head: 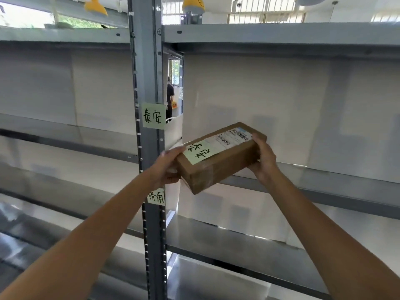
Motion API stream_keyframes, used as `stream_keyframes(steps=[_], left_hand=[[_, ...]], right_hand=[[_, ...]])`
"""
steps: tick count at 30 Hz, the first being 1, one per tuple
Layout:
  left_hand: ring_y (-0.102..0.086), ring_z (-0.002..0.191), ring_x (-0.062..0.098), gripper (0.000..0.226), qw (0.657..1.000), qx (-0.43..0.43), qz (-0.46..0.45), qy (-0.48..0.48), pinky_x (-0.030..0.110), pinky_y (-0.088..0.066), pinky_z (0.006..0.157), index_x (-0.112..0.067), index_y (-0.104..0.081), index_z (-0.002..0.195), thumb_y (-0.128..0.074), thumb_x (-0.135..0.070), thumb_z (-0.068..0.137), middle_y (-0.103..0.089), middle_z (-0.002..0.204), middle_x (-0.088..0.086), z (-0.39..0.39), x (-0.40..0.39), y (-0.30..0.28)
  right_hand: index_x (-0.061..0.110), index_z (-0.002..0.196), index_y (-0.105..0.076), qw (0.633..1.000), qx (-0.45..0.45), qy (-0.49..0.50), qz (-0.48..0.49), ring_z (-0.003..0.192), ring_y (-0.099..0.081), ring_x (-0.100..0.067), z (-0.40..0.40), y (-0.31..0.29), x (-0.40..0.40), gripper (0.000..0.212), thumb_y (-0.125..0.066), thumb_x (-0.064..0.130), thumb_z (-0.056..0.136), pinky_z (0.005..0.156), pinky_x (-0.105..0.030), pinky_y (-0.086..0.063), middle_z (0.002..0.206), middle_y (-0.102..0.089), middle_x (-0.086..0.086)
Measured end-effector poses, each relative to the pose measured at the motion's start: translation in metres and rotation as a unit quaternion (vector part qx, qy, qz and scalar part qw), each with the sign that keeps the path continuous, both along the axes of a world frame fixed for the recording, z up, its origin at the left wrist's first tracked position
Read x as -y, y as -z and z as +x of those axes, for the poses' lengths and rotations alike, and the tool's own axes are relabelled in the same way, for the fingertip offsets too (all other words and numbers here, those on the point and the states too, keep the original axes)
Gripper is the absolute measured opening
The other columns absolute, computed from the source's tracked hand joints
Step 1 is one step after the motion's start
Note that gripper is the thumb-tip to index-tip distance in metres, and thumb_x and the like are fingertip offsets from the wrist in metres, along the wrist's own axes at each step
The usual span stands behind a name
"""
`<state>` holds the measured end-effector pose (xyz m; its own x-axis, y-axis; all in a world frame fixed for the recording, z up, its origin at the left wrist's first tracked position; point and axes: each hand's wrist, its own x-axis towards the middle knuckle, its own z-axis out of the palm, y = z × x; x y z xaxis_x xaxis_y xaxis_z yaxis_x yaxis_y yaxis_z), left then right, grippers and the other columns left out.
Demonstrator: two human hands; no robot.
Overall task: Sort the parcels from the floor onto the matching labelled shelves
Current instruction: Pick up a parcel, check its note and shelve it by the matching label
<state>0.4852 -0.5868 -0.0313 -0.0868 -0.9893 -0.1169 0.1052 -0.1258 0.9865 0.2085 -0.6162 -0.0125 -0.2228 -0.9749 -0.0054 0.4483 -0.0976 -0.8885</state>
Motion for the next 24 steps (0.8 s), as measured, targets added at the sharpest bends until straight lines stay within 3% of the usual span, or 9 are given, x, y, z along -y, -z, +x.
stream_keyframes(steps=[3,6,8,10,13,18,22,24], left_hand=[[-0.069,0.086,0.03,0.068,0.986,-0.062,-0.029,-0.152,0.034,-0.062,0.053,-0.015,-0.036,0.125,-0.078,-0.044,0.08,-0.053,0.11,0.009,-0.017,0.009,-0.009],[-0.064,0.107,0.032,0.056,0.979,-0.011,-0.072,-0.191,0.045,-0.06,0.087,-0.011,-0.051,0.123,-0.074,-0.043,0.084,-0.059,0.119,0.012,-0.035,0.019,-0.006],[-0.059,0.115,0.03,0.053,0.979,-0.008,-0.088,-0.186,0.046,-0.049,0.103,-0.01,-0.058,0.13,-0.067,-0.044,0.09,-0.061,0.124,0.013,-0.043,0.023,-0.002],[-0.057,0.107,0.025,0.042,0.978,-0.017,-0.094,-0.185,0.039,-0.046,0.103,-0.013,-0.063,0.125,-0.062,-0.042,0.094,-0.062,0.115,0.009,-0.046,0.026,-0.001],[-0.054,0.098,0.02,0.022,0.978,-0.014,-0.105,-0.179,0.035,-0.044,0.093,-0.023,-0.062,0.103,-0.058,-0.044,0.096,-0.059,0.102,0.002,-0.044,0.035,-0.001],[-0.053,0.103,0.021,0.04,0.975,0.042,-0.131,-0.174,0.031,-0.043,0.088,-0.018,-0.059,0.131,-0.047,-0.043,0.102,-0.058,0.117,0.006,-0.044,0.062,0.0],[-0.053,0.108,0.024,0.048,0.977,0.087,-0.114,-0.156,0.034,-0.045,0.094,-0.014,-0.051,0.14,-0.039,-0.043,0.105,-0.057,0.127,0.009,-0.049,0.08,0.013],[-0.053,0.116,0.027,0.049,0.977,0.093,-0.11,-0.154,0.039,-0.044,0.105,-0.013,-0.049,0.142,-0.037,-0.043,0.105,-0.056,0.132,0.011,-0.05,0.085,0.016]], right_hand=[[0.012,0.146,-0.05,0.995,0.064,0.076,0.025,0.115,-0.066,-0.031,0.004,0.003,0.004,0.071,-0.082,0.033,0.085,0.094,-0.055,-0.059,0.136,-0.063,-0.016],[0.017,0.146,-0.046,0.989,0.072,0.119,0.054,0.121,-0.062,-0.033,0.013,0.008,0.008,0.078,-0.084,0.039,0.082,0.097,-0.06,-0.057,0.14,-0.057,-0.014],[0.018,0.144,-0.043,0.987,0.041,0.141,0.066,0.123,-0.058,-0.031,0.02,0.011,0.009,0.077,-0.081,0.047,0.083,0.1,-0.054,-0.055,0.142,-0.051,-0.014],[0.013,0.14,-0.042,0.977,-0.078,0.189,0.059,0.121,-0.054,-0.03,0.022,0.016,0.011,0.074,-0.072,0.054,0.087,0.099,-0.042,-0.051,0.143,-0.048,-0.015],[0.009,0.137,-0.038,0.957,-0.222,0.185,0.028,0.112,-0.054,-0.027,0.013,0.024,0.014,0.07,-0.06,0.06,0.094,0.093,-0.04,-0.047,0.131,-0.052,-0.011],[0.008,0.131,-0.04,0.941,-0.311,0.135,0.014,0.102,-0.052,-0.024,-0.003,0.037,0.017,0.06,-0.054,0.057,0.099,0.085,-0.032,-0.038,0.123,-0.055,-0.01],[0.008,0.147,-0.04,0.933,-0.333,0.138,-0.004,0.12,-0.055,-0.028,-0.009,0.046,0.019,0.069,-0.055,0.056,0.099,0.095,-0.032,-0.04,0.14,-0.057,-0.013],[0.008,0.148,-0.039,0.931,-0.338,0.135,-0.002,0.129,-0.055,-0.03,-0.012,0.047,0.021,0.072,-0.056,0.057,0.098,0.098,-0.032,-0.041,0.144,-0.055,-0.014]])
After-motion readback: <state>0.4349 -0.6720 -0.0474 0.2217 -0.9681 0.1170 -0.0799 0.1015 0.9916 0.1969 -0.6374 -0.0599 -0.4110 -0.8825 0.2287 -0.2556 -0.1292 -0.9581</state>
